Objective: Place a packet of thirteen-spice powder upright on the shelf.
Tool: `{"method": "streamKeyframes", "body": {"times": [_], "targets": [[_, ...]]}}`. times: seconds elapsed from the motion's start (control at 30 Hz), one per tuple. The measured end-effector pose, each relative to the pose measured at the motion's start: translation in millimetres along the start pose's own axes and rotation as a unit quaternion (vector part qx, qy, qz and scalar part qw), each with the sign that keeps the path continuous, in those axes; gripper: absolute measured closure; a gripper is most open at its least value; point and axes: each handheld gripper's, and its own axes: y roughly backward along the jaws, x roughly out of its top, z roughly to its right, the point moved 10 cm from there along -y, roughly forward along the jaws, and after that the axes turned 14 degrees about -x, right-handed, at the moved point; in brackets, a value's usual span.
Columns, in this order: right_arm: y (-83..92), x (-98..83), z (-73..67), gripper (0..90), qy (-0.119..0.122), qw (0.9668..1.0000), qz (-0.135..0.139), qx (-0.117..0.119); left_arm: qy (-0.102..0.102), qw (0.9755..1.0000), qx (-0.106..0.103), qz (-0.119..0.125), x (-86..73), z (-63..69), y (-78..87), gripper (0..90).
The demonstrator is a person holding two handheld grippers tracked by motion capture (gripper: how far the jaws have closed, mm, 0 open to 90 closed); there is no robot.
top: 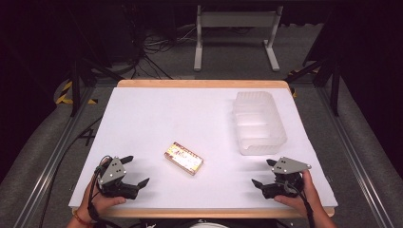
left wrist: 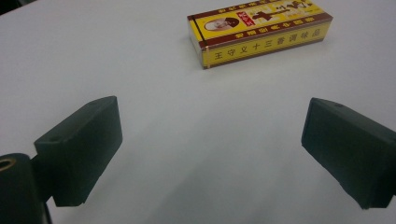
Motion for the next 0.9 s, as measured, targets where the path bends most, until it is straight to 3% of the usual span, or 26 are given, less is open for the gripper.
{"method": "streamKeyframes", "body": {"times": [0.5,0.73,0.9], "targets": [[-28.9,35.1,-38.2,14.0,0.057,0.9978,-0.002,0.035,0.008,1.0,0.005,0.001,-7.0,3.5,6.8,6.1],[-33.7,40.1,-50.5,14.4,0.066,0.9969,-0.001,0.044,0.007,1.0,0.005,0.001,-6.2,3.6,5.9,6.1],[-31.8,38.3,-48.5,14.3,0.059,0.9974,0.0,0.04,0.004,1.0,0.003,0.0,-5.4,3.8,4.2,6.3]]}}
